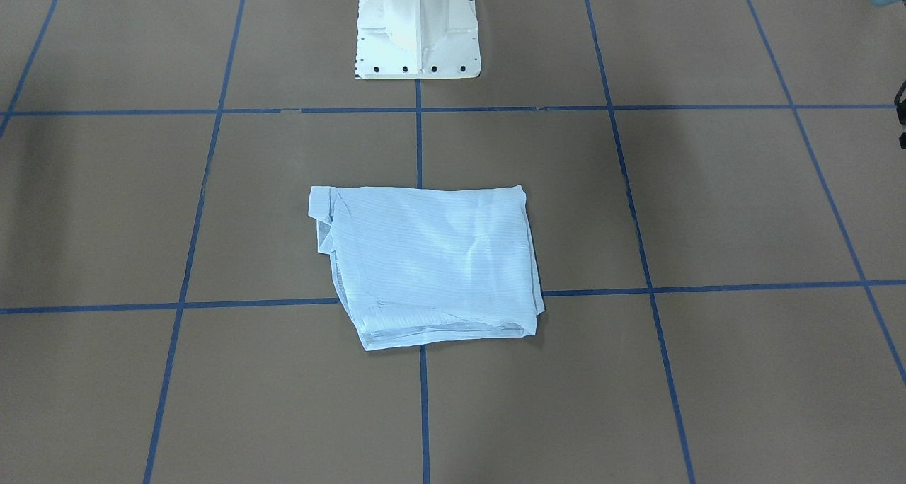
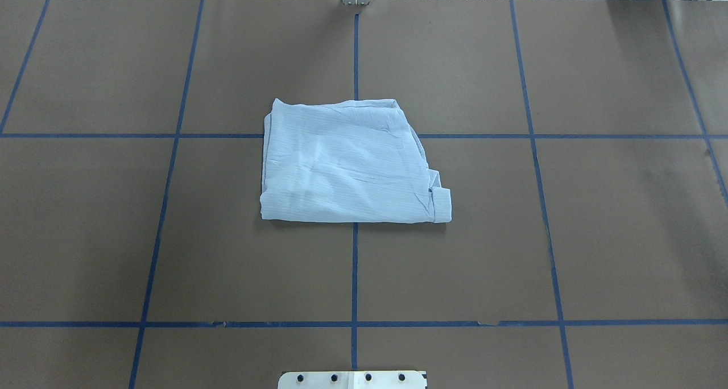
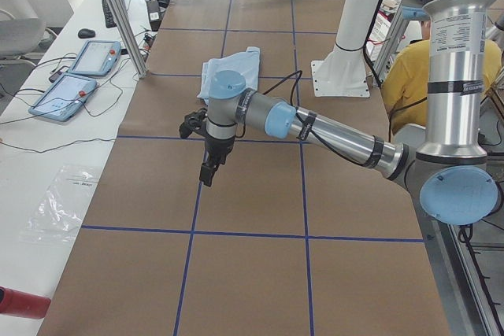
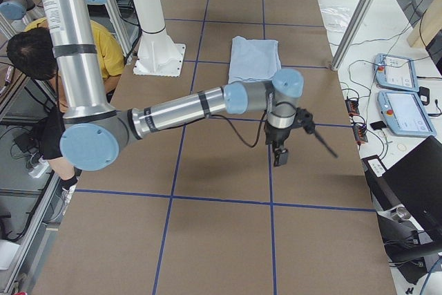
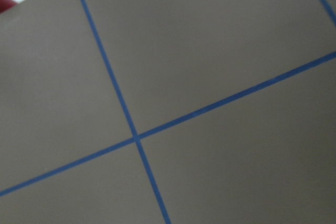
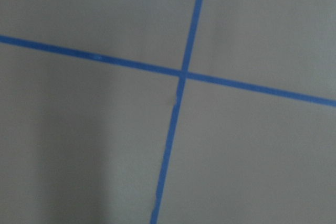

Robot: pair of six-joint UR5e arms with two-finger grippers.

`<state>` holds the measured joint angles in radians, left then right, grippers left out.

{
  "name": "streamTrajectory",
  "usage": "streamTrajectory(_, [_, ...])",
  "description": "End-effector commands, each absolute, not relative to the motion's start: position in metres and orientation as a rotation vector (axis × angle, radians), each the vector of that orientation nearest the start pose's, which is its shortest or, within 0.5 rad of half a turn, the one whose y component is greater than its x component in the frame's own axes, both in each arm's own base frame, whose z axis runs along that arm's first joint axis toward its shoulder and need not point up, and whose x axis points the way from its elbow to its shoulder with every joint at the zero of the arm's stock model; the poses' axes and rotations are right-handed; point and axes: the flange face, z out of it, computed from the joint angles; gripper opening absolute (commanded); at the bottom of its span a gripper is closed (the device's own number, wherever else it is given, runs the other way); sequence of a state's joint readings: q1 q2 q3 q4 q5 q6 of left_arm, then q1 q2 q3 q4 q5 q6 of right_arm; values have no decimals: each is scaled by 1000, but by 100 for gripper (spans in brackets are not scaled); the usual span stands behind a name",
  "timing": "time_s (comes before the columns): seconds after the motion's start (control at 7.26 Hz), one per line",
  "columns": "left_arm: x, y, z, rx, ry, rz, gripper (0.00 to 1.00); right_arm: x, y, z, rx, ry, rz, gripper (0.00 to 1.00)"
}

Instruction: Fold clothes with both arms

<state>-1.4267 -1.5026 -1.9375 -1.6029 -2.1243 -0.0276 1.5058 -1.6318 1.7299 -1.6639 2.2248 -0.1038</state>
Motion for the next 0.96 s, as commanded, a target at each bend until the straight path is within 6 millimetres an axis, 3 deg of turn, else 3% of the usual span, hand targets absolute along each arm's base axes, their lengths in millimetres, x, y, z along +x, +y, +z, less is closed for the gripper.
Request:
streamTrajectory(0.0, [-25, -467, 554, 237, 656, 136, 100, 53, -412, 668, 7, -688, -131, 100])
streamTrajectory(0.14, [-32, -443, 575, 185, 775, 117, 100, 69, -409, 663, 33, -708, -95, 100])
streamTrajectory(0.28, [-50, -424, 583, 232, 780, 128, 100, 80, -406, 656, 61, -711, -82, 100])
streamTrajectory(0.55, [-57, -416, 586, 231, 778, 126, 100, 80, -406, 648, 73, -712, -81, 100])
streamTrajectory(0.83, [-57, -415, 608, 187, 780, 101, 100, 80, -404, 652, 66, -712, -80, 100])
